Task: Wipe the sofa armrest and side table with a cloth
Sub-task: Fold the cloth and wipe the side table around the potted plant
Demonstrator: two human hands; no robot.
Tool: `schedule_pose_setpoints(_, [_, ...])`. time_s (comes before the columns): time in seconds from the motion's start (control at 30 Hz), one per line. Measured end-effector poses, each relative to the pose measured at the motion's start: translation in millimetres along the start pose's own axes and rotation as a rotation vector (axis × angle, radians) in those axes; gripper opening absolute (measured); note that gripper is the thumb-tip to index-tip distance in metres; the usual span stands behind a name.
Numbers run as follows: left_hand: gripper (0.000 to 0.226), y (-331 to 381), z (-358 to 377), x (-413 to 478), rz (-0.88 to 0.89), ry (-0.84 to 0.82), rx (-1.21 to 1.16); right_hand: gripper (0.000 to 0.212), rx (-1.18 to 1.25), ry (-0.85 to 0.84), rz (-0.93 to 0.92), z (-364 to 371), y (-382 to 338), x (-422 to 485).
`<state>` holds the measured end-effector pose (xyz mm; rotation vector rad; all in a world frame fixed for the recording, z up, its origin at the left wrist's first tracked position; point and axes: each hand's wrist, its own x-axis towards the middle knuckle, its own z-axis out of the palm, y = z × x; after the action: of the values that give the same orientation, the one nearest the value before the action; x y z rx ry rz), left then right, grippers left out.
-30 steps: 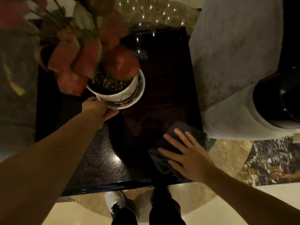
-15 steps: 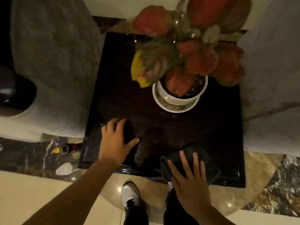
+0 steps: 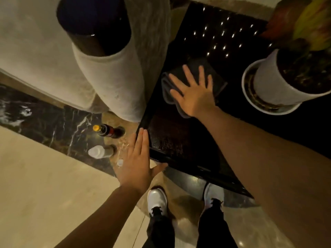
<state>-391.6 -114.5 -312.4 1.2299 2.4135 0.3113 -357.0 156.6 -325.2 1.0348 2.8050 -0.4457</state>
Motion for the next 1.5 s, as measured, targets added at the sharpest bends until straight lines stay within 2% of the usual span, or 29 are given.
schedule_pose_setpoints(0.07, [0.110, -3.8, 2.9, -3.4, -0.022, 0.031, -0.053, 0.057, 0.000, 0.056, 0.098, 12.6, -34.0, -26.8])
schedule_pose_setpoints(0.1, [0.112, -6.5, 2.6, -7.1, -0.070, 0.036, -0.101, 0.056, -0.026, 0.088, 0.036, 21.6, -52.6, -52.8])
schedule_pose_setpoints(0.13, [0.113, -10.2, 2.1, -11.4, -0.137, 0.046, -0.158, 0.055, -0.048, 0.095, -0.096, 30.5, -68.6, -82.8])
schedule_pose_setpoints(0.2, [0.114, -18.3, 1.1, -20.8, -0.238, 0.016, -0.231, 0.053, -0.145, 0.012, -0.489, 44.4, -78.8, -137.1])
schedule_pose_setpoints(0.27, [0.117, -25.8, 0.5, -30.1, -0.240, -0.063, -0.315, 0.050, -0.245, -0.093, -0.833, 40.2, -61.0, -143.7])
schedule_pose_setpoints(0.3, [0.118, -28.8, -0.8, -32.7, -0.221, -0.080, -0.372, 0.049, -0.274, -0.093, -0.907, 36.1, -51.6, -131.6])
schedule_pose_setpoints(0.33, [0.117, -31.0, -2.5, -32.8, -0.195, -0.078, -0.405, 0.051, -0.300, -0.073, -0.904, 31.3, -45.1, -115.8])
schedule_pose_setpoints(0.37, [0.115, -32.0, -3.5, -31.3, -0.165, -0.061, -0.406, 0.055, -0.304, -0.051, -0.824, 25.5, -39.4, -97.9])
schedule_pose_setpoints(0.43, [0.114, -31.2, -4.8, -24.1, -0.116, -0.021, -0.381, 0.063, -0.219, -0.036, -0.517, 14.7, -31.6, -62.8])
schedule_pose_setpoints(0.53, [0.118, -23.8, -9.1, -10.0, -0.092, 0.013, -0.383, 0.060, -0.013, 0.045, 0.041, 19.6, -60.5, -48.1])
schedule_pose_setpoints(0.57, [0.120, -21.5, -10.0, -6.4, -0.089, 0.027, -0.383, 0.057, -0.006, 0.075, 0.117, 25.5, -79.3, -56.8])
schedule_pose_setpoints(0.6, [0.122, -20.5, -11.4, -5.1, -0.085, 0.037, -0.373, 0.054, -0.011, 0.100, 0.074, 33.7, -97.1, -71.1])
schedule_pose_setpoints(0.67, [0.128, -16.1, -13.4, -4.8, -0.053, 0.018, -0.321, 0.051, -0.068, 0.072, -0.247, 43.6, -106.5, -107.0])
schedule_pose_setpoints(0.73, [0.130, -11.6, -13.5, -8.7, 0.013, -0.006, -0.225, 0.048, -0.121, 0.000, -0.576, 35.7, -76.4, -116.7])
schedule_pose_setpoints(0.77, [0.129, -5.8, -12.8, -8.4, 0.051, -0.009, -0.181, 0.049, -0.148, -0.013, -0.618, 26.1, -49.7, -105.9])
schedule_pose_setpoints(0.8, [0.127, -4.0, -13.4, -10.9, 0.062, -0.011, -0.144, 0.050, -0.157, -0.008, -0.560, 18.9, -31.4, -91.2])
schedule_pose_setpoints(0.9, [0.124, 18.2, -14.9, -1.2, 0.070, -0.023, -0.083, 0.054, -0.053, 0.000, -0.026, -9.6, 9.9, -36.5])
schedule_pose_setpoints(0.97, [0.125, 35.3, -14.2, 11.1, 0.031, -0.046, -0.096, 0.056, 0.061, -0.025, 0.157, -15.0, 15.2, -18.9])
schedule_pose_setpoints(1.03, [0.126, 51.6, -12.8, 24.2, -0.018, -0.044, -0.088, 0.058, 0.086, -0.020, 0.178, -7.6, 7.1, -31.0])
schedule_pose_setpoints(1.1, [0.125, 65.9, -6.7, 31.6, -0.019, -0.045, -0.025, 0.059, 0.044, 0.020, 0.087, 3.2, 5.1, -73.9])
schedule_pose_setpoints(1.2, [0.126, 98.0, 6.7, 25.8, 0.067, -0.084, 0.069, 0.058, -0.001, -0.017, -0.075, 10.9, 35.3, -139.0])
schedule_pose_setpoints(1.3, [0.121, 139.8, 23.4, 9.8, 0.118, -0.118, 0.087, 0.059, -0.019, -0.062, -0.076, 2.8, 73.6, -177.3])
schedule_pose_setpoints(1.37, [0.114, 170.6, 35.0, -1.3, 0.093, -0.115, 0.055, 0.061, -0.033, -0.078, -0.062, -0.1, 98.0, -200.8])
schedule_pose_setpoints(1.5, [0.085, 228.9, 59.1, -18.9, 0.076, -0.028, -0.171, 0.058, -0.033, -0.136, -0.014, -7.3, 149.4, -255.5])
